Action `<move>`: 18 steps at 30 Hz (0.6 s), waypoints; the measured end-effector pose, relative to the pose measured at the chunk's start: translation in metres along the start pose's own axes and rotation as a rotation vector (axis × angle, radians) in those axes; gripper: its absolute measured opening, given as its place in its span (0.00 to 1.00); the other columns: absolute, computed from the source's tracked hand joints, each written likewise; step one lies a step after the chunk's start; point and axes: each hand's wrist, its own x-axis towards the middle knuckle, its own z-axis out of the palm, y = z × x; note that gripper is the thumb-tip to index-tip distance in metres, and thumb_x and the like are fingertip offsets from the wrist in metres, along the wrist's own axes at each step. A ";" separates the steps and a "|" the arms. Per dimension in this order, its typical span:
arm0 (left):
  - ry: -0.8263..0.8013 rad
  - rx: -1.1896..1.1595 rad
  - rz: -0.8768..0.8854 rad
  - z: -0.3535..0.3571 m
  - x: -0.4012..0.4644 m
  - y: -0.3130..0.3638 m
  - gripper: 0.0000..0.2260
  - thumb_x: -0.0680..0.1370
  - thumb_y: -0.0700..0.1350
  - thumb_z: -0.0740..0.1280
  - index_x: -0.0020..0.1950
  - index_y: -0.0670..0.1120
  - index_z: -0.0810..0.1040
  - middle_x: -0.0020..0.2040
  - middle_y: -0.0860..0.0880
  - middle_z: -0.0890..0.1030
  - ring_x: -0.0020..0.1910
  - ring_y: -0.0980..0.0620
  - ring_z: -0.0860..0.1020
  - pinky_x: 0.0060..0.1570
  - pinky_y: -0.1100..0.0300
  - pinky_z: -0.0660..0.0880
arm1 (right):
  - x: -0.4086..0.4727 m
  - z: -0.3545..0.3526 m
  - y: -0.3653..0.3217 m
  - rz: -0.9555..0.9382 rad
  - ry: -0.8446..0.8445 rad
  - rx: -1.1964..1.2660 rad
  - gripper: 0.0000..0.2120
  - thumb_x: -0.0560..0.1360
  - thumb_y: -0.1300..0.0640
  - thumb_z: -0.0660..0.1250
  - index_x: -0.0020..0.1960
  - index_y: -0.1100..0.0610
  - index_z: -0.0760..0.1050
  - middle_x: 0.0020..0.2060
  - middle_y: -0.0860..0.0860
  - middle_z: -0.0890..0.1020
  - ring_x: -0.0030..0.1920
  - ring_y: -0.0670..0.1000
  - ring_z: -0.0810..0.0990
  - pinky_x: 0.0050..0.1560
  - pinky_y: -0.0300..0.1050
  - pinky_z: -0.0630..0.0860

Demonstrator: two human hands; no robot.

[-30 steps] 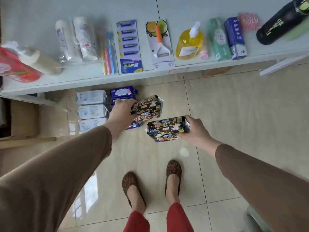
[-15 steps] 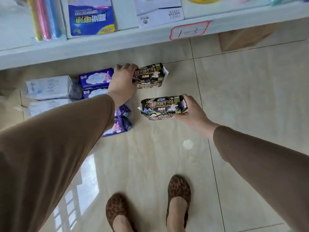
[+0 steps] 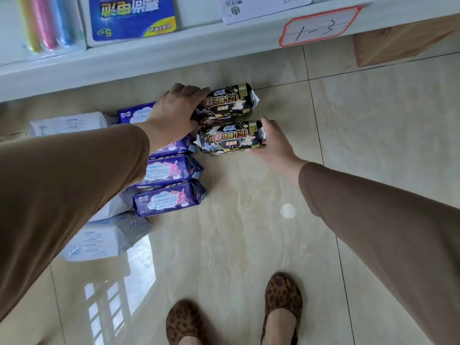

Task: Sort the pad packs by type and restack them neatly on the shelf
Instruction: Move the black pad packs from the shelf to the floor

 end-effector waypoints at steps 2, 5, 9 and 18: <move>0.004 0.001 0.013 -0.001 -0.006 -0.005 0.36 0.73 0.41 0.71 0.78 0.52 0.60 0.72 0.46 0.70 0.69 0.41 0.66 0.66 0.44 0.68 | 0.004 0.005 -0.005 0.021 0.023 0.017 0.24 0.69 0.63 0.71 0.63 0.52 0.70 0.55 0.47 0.70 0.49 0.44 0.72 0.35 0.29 0.65; 0.004 0.018 -0.003 0.002 -0.012 -0.006 0.37 0.74 0.37 0.68 0.79 0.53 0.58 0.74 0.46 0.68 0.70 0.41 0.65 0.66 0.44 0.67 | 0.007 0.010 -0.010 0.050 0.036 0.055 0.29 0.69 0.67 0.68 0.68 0.52 0.68 0.60 0.51 0.71 0.51 0.46 0.73 0.38 0.23 0.65; -0.001 0.021 -0.033 0.003 -0.020 -0.002 0.38 0.74 0.35 0.67 0.79 0.53 0.56 0.75 0.46 0.66 0.71 0.41 0.63 0.66 0.43 0.67 | -0.007 0.009 -0.016 0.075 0.082 0.032 0.35 0.69 0.71 0.65 0.74 0.54 0.63 0.66 0.54 0.69 0.56 0.51 0.76 0.47 0.32 0.67; -0.028 -0.003 -0.133 -0.035 -0.101 0.043 0.36 0.74 0.37 0.68 0.79 0.48 0.57 0.76 0.46 0.64 0.72 0.41 0.63 0.67 0.44 0.68 | -0.096 -0.042 -0.049 0.089 0.070 -0.102 0.29 0.74 0.65 0.65 0.74 0.56 0.64 0.66 0.57 0.70 0.63 0.59 0.73 0.60 0.54 0.74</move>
